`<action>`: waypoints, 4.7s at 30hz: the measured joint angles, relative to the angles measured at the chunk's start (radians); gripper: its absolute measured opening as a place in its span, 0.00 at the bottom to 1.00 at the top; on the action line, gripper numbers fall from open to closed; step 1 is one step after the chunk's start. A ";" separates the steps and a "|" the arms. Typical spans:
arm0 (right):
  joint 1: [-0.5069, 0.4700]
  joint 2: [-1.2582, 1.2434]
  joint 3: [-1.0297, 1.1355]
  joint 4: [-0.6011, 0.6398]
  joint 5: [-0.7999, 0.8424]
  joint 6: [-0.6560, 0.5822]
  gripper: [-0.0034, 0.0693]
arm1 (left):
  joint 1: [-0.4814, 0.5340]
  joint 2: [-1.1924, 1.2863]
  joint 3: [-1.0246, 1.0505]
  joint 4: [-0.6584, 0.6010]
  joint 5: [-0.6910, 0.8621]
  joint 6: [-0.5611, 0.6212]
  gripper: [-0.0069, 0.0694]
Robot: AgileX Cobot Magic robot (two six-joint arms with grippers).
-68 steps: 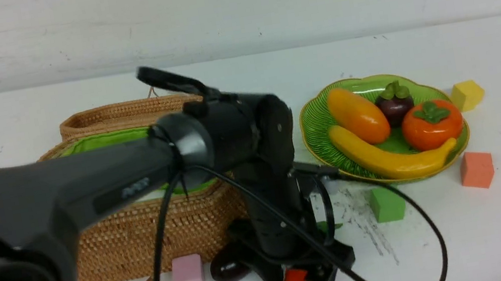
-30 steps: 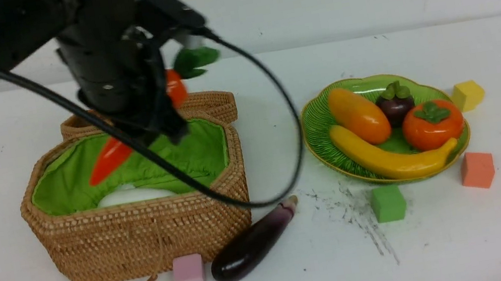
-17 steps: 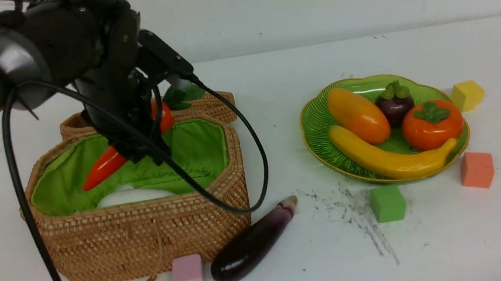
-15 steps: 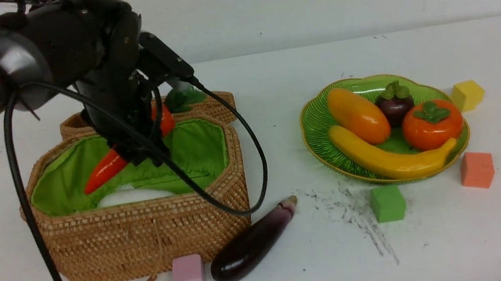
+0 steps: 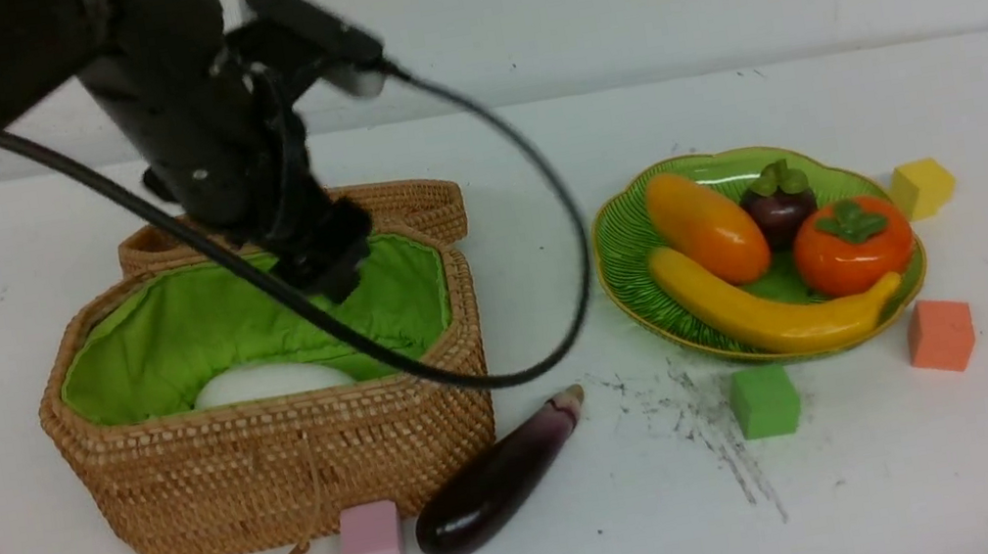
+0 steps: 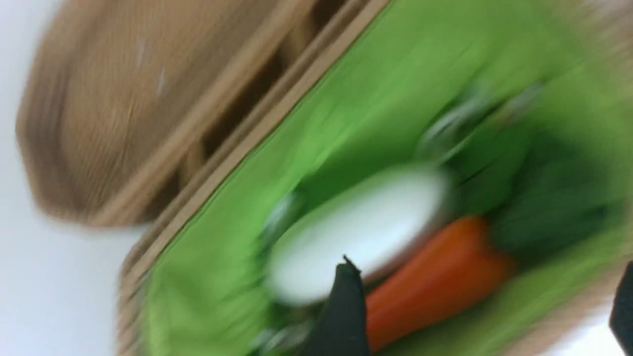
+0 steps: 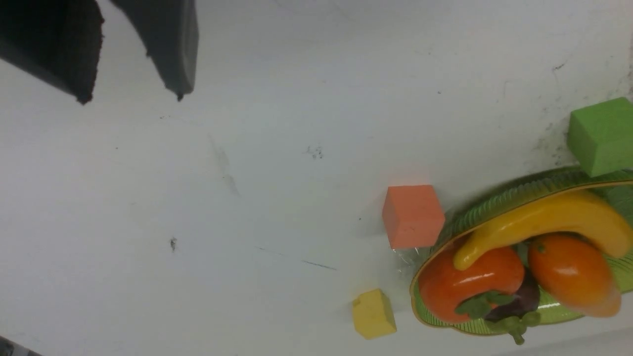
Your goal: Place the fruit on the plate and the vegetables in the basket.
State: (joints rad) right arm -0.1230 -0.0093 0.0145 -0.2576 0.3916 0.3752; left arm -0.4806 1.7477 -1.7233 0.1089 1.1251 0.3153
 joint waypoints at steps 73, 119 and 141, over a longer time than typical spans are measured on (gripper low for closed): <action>0.000 0.000 0.000 0.000 -0.001 0.000 0.37 | -0.293 0.608 -0.321 0.015 0.067 -0.275 0.43; 0.000 0.000 0.000 -0.001 -0.001 0.000 0.37 | 0.012 0.289 -0.308 0.049 0.120 0.176 0.74; 0.000 0.000 0.000 -0.001 -0.001 0.000 0.37 | 0.012 -0.160 -0.240 0.021 0.122 -0.273 0.13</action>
State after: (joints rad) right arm -0.1230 -0.0093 0.0145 -0.2587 0.3907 0.3752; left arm -0.4689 1.5874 -1.9630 0.1298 1.2472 0.0423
